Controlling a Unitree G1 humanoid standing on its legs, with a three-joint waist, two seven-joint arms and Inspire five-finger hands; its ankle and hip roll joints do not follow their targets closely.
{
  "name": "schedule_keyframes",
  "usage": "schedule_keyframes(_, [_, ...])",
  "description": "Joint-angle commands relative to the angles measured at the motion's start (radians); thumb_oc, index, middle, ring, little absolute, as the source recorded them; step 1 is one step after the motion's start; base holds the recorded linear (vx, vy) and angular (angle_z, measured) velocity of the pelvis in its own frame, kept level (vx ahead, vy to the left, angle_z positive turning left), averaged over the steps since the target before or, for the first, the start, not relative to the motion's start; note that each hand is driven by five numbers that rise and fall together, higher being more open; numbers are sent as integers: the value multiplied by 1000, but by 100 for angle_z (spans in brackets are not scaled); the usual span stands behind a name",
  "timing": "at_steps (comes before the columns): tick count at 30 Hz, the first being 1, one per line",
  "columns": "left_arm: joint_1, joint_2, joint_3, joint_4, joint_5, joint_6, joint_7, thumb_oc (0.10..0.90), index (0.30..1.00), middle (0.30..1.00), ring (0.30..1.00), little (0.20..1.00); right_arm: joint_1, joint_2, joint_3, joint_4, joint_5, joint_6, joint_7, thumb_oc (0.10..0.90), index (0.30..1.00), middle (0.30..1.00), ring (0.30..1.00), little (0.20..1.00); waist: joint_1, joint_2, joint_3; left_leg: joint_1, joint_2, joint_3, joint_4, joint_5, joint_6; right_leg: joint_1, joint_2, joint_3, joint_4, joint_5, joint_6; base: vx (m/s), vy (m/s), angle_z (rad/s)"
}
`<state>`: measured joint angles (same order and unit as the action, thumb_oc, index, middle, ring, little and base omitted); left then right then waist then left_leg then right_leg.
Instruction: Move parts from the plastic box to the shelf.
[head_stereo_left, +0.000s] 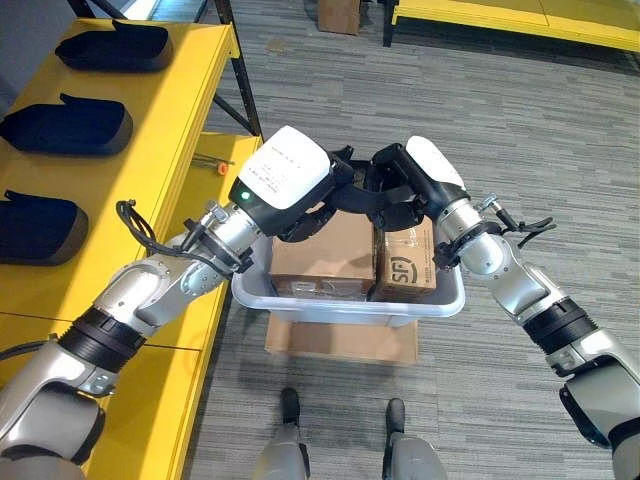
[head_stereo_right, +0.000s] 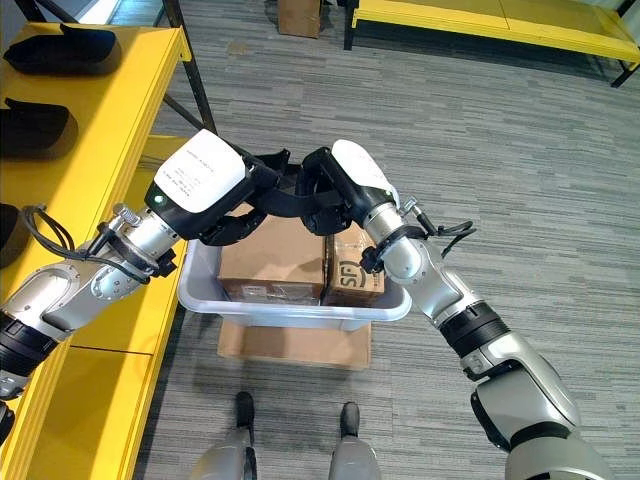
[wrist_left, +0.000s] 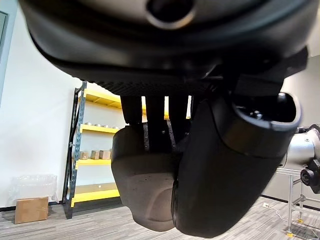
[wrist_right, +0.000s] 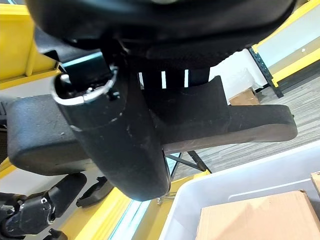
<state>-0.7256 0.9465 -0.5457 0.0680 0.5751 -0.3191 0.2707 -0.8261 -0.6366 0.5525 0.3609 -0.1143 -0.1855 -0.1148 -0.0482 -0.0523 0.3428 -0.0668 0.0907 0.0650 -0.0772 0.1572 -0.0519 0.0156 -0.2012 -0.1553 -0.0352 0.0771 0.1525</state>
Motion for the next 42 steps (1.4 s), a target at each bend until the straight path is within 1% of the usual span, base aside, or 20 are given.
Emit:
schedule_keyframes(1, [60, -102, 51, 70, -26, 6, 58, 400, 300, 300, 300, 300, -48, 105, -84, 40, 113, -93, -63, 900, 1000, 1000, 1000, 1000, 18, -20, -306, 176, 69, 12, -10, -212, -33, -34, -40, 71, 69, -13, 58, 0, 4, -3])
schedule_keyframes(6, [79, -102, 65, 69, -35, 9, 52, 400, 300, 300, 300, 300, -38, 108, -114, 27, 162, -92, -63, 900, 1000, 1000, 1000, 1000, 16, -22, -306, 176, 68, 14, -10, -212, -32, -35, -40, 74, 68, -11, 58, -3, 4, -1])
schedule_keyframes(11, [98, -100, 81, 73, -34, 17, 48, 400, 300, 300, 300, 300, -24, 95, -140, -1, 177, -92, -67, 900, 1000, 1000, 1000, 1000, 13, -23, -306, 178, 68, 17, -10, -213, -32, -38, -40, 80, 68, -11, 57, 0, 0, 0])
schedule_keyframes(18, [130, -95, 119, 90, -22, 31, 50, 400, 300, 300, 300, 300, 33, 78, -196, -81, 210, -100, -61, 900, 1000, 1000, 1000, 1000, 4, -21, -305, 181, 66, 25, -10, -214, -31, -43, -38, 88, 66, -7, 57, 0, 0, -1])
schedule_keyframes(23, [181, -87, 170, 111, -20, 43, 56, 400, 300, 300, 300, 300, 109, 62, -248, -148, 238, -111, -49, 900, 1000, 1000, 1000, 1000, -2, -18, -305, 182, 67, 31, -10, -216, -30, -47, -37, 95, 65, -7, 58, 4, -2, -3])
schedule_keyframes(26, [229, -81, 221, 114, -24, 50, 58, 400, 300, 300, 300, 300, 172, 49, -287, -208, 252, -116, -32, 900, 1000, 1000, 1000, 1000, -5, -13, -306, 183, 66, 36, -10, -217, -31, -49, -37, 97, 66, -7, 58, 7, 2, -5])
schedule_keyframes(27, [230, -81, 221, 113, -24, 50, 58, 400, 300, 300, 300, 300, 172, 49, -287, -209, 252, -115, -32, 900, 1000, 1000, 1000, 1000, -5, -13, -306, 183, 66, 36, -10, -217, -31, -50, -37, 97, 66, -7, 58, 10, -6, -10])
schedule_keyframes(29, [282, -77, 281, 110, -34, 55, 61, 400, 300, 300, 300, 300, 234, 26, -341, -271, 264, -122, -17, 900, 1000, 1000, 1000, 1000, -9, -9, -303, 184, 67, 39, -10, -217, -31, -52, -36, 101, 65, -9, 58, 9, -6, -9])
schedule_keyframes(30, [287, -77, 284, 107, -34, 56, 60, 400, 300, 300, 300, 300, 238, 26, -341, -275, 265, -121, -15, 900, 1000, 1000, 1000, 1000, -10, -9, -305, 184, 67, 40, -10, -217, -31, -52, -36, 101, 65, -9, 58, 12, -6, -9])
schedule_keyframes(31, [322, -77, 323, 102, -40, 55, 66, 400, 300, 300, 300, 300, 276, 16, -375, -303, 266, -125, -12, 900, 1000, 1000, 1000, 1000, -11, -7, -304, 185, 68, 42, -10, -217, -31, -54, -36, 102, 65, -10, 58, 13, -7, -8])
schedule_keyframes(37, [464, -106, 470, 53, -65, 58, 78, 400, 300, 300, 300, 300, 415, 25, -484, -389, 280, -137, -6, 900, 1000, 1000, 1000, 1000, -15, 1, -303, 188, 68, 45, -10, -218, -31, -55, -35, 108, 64, -13, 57, 3, -1, -1])
schedule_keyframes(38, [468, -106, 472, 50, -65, 59, 77, 400, 300, 300, 300, 300, 418, 26, -484, -392, 280, -136, -6, 900, 1000, 1000, 1000, 1000, -16, 1, -304, 188, 68, 45, -10, -218, -31, -54, -35, 109, 64, -13, 57, 0, 0, 0])
schedule_keyframes(39, [487, -116, 492, 48, -69, 59, 80, 400, 300, 300, 300, 300, 437, 33, -499, -400, 285, -140, -3, 900, 1000, 1000, 1000, 1000, -16, 3, -301, 187, 68, 45, -10, -218, -31, -55, -35, 107, 65, -14, 56, 0, 0, 0])
schedule_keyframes(40, [531, -133, 535, 26, -78, 60, 82, 400, 300, 300, 300, 300, 478, 41, -522, -420, 283, -139, 1, 900, 1000, 1000, 1000, 1000, -16, 7, -302, 186, 69, 44, -10, -218, -32, -56, -35, 107, 68, -17, 55, 0, 0, 0])
schedule_keyframes(42, [567, -152, 571, 13, -88, 59, 85, 400, 300, 300, 300, 300, 515, 52, -543, -424, 287, -136, 7, 900, 1000, 1000, 1000, 1000, -16, 10, -300, 186, 69, 44, -10, -217, -32, -56, -34, 105, 70, -20, 53, 0, 0, 0])
